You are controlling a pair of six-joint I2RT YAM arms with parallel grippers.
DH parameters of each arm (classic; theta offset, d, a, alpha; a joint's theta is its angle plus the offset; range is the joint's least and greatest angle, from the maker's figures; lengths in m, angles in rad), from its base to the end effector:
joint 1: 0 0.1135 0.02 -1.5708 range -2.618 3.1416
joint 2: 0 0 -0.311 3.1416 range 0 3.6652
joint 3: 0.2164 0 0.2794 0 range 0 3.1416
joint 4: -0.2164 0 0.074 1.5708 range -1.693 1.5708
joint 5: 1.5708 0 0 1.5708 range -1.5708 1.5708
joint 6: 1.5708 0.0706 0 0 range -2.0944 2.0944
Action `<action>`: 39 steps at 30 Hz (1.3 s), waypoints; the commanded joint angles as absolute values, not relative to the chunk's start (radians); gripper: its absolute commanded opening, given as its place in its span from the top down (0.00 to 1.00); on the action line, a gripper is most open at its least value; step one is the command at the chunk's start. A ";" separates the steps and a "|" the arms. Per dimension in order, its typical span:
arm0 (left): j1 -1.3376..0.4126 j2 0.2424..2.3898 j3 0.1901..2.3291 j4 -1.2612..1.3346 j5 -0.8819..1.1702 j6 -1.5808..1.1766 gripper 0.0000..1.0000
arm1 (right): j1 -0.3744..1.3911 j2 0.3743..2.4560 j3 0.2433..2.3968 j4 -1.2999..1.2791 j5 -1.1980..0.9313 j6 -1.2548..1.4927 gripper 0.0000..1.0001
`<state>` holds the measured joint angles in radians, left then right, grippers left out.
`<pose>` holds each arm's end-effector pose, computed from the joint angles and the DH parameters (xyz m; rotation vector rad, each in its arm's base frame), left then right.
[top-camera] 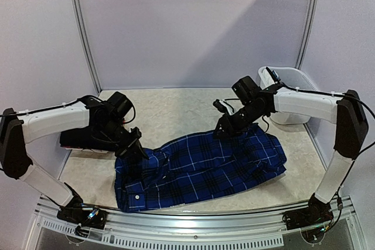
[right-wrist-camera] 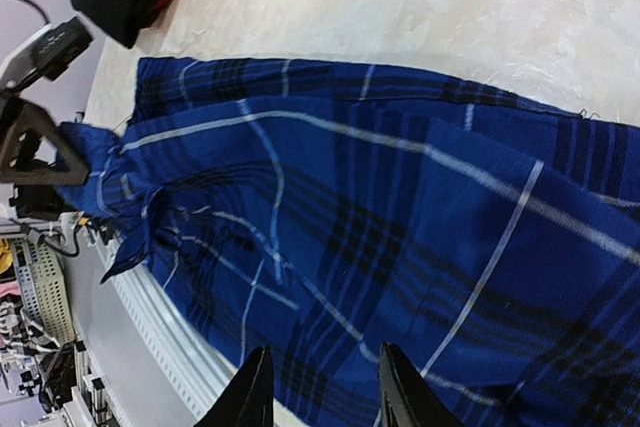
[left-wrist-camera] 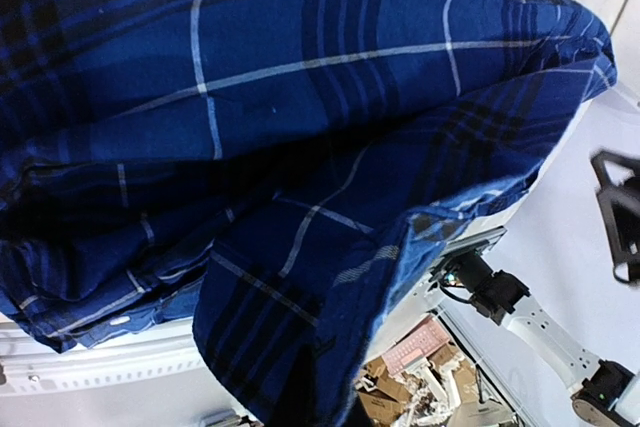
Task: Fold and stack the mixed laundry pile
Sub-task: Fold the 1/3-folded shirt at the center of the board.
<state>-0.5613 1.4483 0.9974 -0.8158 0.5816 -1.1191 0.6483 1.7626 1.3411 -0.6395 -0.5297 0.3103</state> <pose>0.2279 -0.1891 0.2304 0.6419 -2.7041 0.8713 0.3122 0.2812 0.2441 -0.6570 2.6901 0.9967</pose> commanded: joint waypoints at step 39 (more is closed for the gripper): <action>-0.335 1.538 0.963 -0.987 0.540 -0.938 0.97 | 0.602 1.955 1.446 -0.628 -0.625 0.293 0.58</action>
